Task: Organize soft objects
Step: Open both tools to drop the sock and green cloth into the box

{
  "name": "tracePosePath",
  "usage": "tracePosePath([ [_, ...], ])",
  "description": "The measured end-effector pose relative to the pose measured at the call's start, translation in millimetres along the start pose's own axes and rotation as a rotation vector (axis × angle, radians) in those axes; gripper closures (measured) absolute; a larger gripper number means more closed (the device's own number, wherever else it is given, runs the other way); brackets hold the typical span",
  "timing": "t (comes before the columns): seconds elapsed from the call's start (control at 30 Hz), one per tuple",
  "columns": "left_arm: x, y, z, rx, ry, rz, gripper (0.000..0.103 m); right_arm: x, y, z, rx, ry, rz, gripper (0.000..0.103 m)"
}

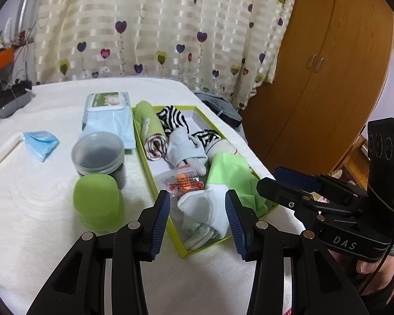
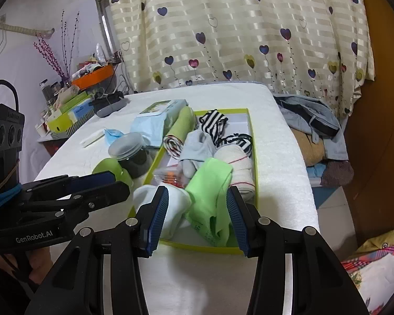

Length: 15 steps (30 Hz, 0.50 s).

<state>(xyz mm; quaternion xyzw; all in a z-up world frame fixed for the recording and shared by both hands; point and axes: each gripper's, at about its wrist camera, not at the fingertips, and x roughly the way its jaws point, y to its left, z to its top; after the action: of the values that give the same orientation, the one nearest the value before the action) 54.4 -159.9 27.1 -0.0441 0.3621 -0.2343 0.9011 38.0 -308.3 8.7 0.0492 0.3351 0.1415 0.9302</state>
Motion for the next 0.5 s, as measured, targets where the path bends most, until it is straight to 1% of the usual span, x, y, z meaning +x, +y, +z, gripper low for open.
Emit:
tracePosePath([
  [0.27, -12, 5, 0, -0.006, -0.028, 0.009, 0.061, -5, 11, 3, -0.021, -0.017, -0.002, 0.056],
  [0.5, -23, 17, 1, -0.031, -0.055, 0.019, 0.061, -9, 20, 5, -0.032, -0.03, -0.003, 0.056],
])
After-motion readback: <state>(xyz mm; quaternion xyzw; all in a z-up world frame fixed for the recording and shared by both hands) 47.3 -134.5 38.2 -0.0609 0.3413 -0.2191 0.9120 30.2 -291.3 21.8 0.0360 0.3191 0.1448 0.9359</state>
